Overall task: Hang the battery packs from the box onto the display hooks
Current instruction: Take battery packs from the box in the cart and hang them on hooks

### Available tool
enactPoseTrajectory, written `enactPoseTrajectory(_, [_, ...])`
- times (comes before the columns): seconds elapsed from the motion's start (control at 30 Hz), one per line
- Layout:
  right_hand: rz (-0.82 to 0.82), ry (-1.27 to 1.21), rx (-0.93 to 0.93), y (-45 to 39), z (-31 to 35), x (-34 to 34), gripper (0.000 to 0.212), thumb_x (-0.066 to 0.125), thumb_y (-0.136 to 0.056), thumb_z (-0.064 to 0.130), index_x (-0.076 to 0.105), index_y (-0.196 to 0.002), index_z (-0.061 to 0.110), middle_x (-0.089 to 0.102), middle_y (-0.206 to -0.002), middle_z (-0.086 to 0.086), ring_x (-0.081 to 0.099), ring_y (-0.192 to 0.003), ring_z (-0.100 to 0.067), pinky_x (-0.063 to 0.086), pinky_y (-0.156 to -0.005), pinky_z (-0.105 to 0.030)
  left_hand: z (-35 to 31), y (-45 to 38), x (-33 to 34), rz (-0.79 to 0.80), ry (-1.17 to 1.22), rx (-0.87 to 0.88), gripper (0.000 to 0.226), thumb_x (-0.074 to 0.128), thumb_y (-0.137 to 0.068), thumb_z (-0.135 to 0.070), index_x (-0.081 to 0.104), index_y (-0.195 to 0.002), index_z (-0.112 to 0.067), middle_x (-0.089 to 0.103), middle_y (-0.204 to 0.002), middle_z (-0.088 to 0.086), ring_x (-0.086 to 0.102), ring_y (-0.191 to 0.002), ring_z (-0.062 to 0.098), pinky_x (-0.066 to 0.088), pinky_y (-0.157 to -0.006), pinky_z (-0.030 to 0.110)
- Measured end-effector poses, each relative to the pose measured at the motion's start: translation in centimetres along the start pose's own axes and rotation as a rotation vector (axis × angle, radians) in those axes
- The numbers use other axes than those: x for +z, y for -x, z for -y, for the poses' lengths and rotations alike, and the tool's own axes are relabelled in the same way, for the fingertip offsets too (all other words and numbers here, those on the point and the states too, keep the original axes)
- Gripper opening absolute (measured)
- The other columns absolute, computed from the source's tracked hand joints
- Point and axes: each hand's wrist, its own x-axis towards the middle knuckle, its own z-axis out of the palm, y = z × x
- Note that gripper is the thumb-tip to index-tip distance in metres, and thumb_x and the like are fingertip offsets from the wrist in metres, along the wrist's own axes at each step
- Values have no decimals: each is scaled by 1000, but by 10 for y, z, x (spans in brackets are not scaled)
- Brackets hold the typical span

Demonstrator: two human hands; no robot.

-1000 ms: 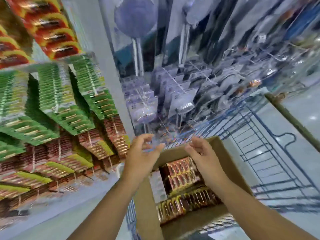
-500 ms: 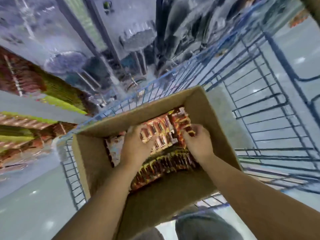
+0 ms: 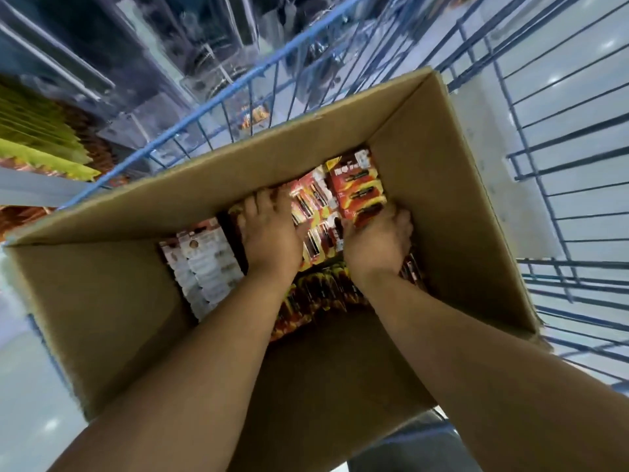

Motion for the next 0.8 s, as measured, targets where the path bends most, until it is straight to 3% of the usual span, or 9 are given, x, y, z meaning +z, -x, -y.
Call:
enactPoseTrajectory(0.23, [-32, 137, 63, -5, 8, 8, 90, 68, -90, 63, 36, -153, 7, 36, -154, -16, 35, -144, -34, 34, -116, -49, 1, 0, -9, 14, -75, -54, 71, 83, -79, -51, 57, -130, -10, 58, -127, 15, 54, -116, 36, 44, -97, 48])
enactPoseTrajectory(0.37, [-55, 92, 71, -5, 8, 9, 98, 76, -84, 61, 32, -151, 5, 42, -154, -17, 40, -143, -35, 34, -115, -49, 0, 0, -24, 133, -20, -160, 70, 76, -87, -54, 43, -138, -19, 68, -113, 6, 69, -95, 29, 43, -63, 34])
enactPoseTrajectory(0.47, [-83, -9, 32, -15, 6, 9, 69, 79, -85, 52, 53, -134, 11, 63, -133, -9, 57, -127, -32, 40, -107, -46, 8, -4, -33, 251, 95, -227, 69, 76, -87, -57, 45, -142, -28, 71, -119, 4, 68, -110, 31, 46, -71, 34])
enactPoseTrajectory(0.57, [83, -206, -10, -17, 5, 2, 36, 76, -91, 42, 70, -118, 20, 72, -112, 0, 68, -110, -25, 54, -94, -39, 22, -3, -49, 376, 322, -297, 71, 79, -84, -56, 51, -146, -34, 64, -140, 1, 62, -124, 30, 54, -94, 40])
enactPoseTrajectory(0.63, [238, -437, 43, -9, 5, -7, 24, 78, -91, 35, 71, -111, 25, 74, -108, 6, 69, -106, -20, 59, -91, -39, 29, 4, -63, 424, 485, -327, 68, 82, -83, -52, 55, -142, -33, 66, -138, -2, 68, -115, 26, 58, -91, 41])
enactPoseTrajectory(0.73, [374, -611, -4, 6, 4, -29, 35, 81, -87, 40, 70, -119, 30, 75, -114, 8, 71, -109, -18, 59, -97, -43, 38, 24, -88, 468, 747, -353, 40, 84, -86, -41, 64, -120, -33, 75, -112, -6, 73, -91, 17, 60, -77, 35])
enactPoseTrajectory(0.8, [456, -706, -43, 24, 5, -55, 29, 80, -91, 32, 69, -118, 33, 76, -110, 9, 75, -99, -12, 61, -82, -29, 43, 43, -110, 474, 879, -348, 31, 83, -88, -39, 64, -113, -36, 75, -105, -10, 73, -90, 13, 60, -81, 35])
